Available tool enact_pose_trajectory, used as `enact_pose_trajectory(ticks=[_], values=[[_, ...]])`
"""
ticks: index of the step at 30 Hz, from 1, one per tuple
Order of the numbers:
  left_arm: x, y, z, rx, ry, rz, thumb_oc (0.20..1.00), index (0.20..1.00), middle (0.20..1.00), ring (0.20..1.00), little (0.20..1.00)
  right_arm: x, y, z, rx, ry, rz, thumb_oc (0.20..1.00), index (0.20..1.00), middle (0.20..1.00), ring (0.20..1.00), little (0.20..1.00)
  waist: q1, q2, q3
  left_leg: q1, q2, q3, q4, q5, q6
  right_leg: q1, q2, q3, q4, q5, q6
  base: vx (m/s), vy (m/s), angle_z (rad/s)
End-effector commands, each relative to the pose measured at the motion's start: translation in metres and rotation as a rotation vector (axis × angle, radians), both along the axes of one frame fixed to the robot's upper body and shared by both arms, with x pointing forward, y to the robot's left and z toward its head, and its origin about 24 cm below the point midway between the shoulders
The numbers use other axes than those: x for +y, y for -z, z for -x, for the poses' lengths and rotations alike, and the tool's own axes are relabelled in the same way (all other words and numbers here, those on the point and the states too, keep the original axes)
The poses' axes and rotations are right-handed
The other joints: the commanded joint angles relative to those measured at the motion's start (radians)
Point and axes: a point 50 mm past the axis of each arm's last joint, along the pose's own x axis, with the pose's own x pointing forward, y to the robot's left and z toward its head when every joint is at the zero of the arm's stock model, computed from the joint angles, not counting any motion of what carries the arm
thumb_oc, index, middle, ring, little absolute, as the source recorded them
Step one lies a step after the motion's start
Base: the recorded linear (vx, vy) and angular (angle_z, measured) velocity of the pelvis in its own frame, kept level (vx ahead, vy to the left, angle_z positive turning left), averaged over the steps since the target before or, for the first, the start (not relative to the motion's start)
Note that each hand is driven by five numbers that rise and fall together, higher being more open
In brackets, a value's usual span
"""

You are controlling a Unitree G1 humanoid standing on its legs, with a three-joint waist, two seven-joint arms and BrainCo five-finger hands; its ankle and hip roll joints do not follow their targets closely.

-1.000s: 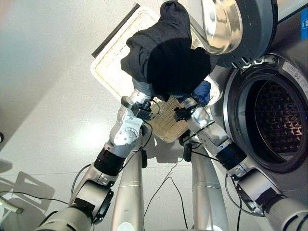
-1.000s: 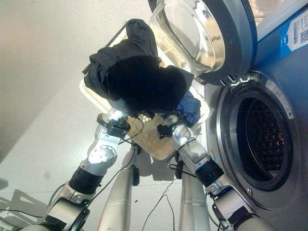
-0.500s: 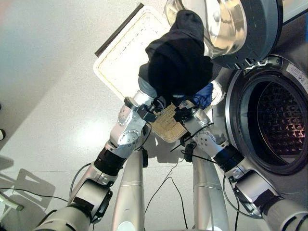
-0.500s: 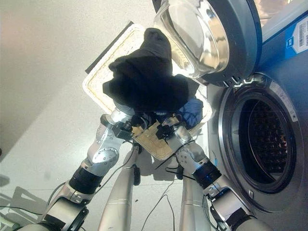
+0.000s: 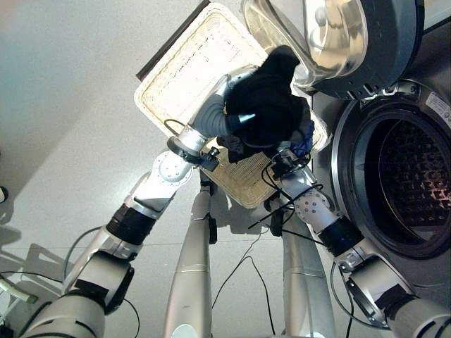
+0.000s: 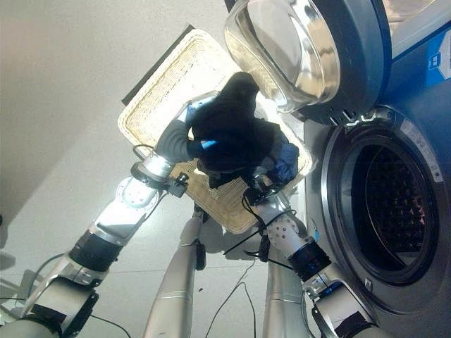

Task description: Put the clothes into the washing machine.

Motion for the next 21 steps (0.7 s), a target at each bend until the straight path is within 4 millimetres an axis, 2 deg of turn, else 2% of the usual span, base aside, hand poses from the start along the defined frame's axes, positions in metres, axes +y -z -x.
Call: enact_pose_trajectory(ticks=[1, 4, 5, 14, 21], values=[[-0.003, -0.023, 0.01, -0.195, -0.006, -0.013, 0.479, 0.479, 0.479, 0.479, 0.479, -0.013, -0.033, 0.01, -0.166, 0.0, -0.151, 0.2, 0.2, 0.2, 0.2, 0.2, -0.006, 0.009, -0.019, -0.015, -0.082, 0.007, 0.112, -0.125, 0.024, 0.073, 0.04, -0.056, -0.344, 0.264, 0.113, 0.0, 0.0, 0.0], [-0.003, -0.023, 0.009, -0.209, -0.025, -0.032, 0.517, 0.517, 0.517, 0.517, 0.517, -0.016, -0.033, 0.01, -0.171, 0.007, -0.157, 0.2, 0.2, 0.2, 0.2, 0.2, -0.006, 0.009, -0.019, -0.013, -0.081, 0.008, 0.109, -0.125, 0.023, 0.074, 0.04, -0.056, -0.346, 0.264, 0.114, 0.0, 0.0, 0.0], [-0.003, -0.022, 0.007, -0.247, -0.067, -0.099, 1.0, 1.0, 1.0, 1.0, 1.0, -0.026, -0.038, 0.01, -0.202, 0.049, -0.178, 0.2, 0.2, 0.2, 0.2, 0.2, -0.01, 0.008, -0.019, -0.01, -0.08, 0.009, 0.108, -0.126, 0.02, 0.076, 0.037, -0.057, -0.348, 0.267, 0.119, 0.0, 0.0, 0.0], [-0.01, -0.018, 0.001, -0.206, -0.106, -0.315, 1.0, 1.0, 1.0, 1.0, 1.0, -0.037, -0.063, 0.022, -0.368, 0.087, -0.177, 0.2, 0.2, 0.2, 0.2, 0.2, -0.02, 0.004, -0.019, -0.009, -0.077, 0.012, 0.1, -0.125, 0.018, 0.075, 0.039, -0.055, -0.354, 0.273, 0.129, 0.0, 0.0, 0.0], [0.003, -0.022, -0.011, -0.213, -0.246, -0.225, 1.0, 1.0, 1.0, 1.0, 1.0, -0.039, -0.07, 0.026, -0.417, 0.068, -0.22, 0.2, 0.2, 0.2, 0.2, 0.2, -0.02, 0.007, -0.019, -0.008, -0.076, 0.013, 0.098, -0.125, 0.017, 0.074, 0.038, -0.054, -0.357, 0.273, 0.131, 0.0, 0.0, 0.0]])
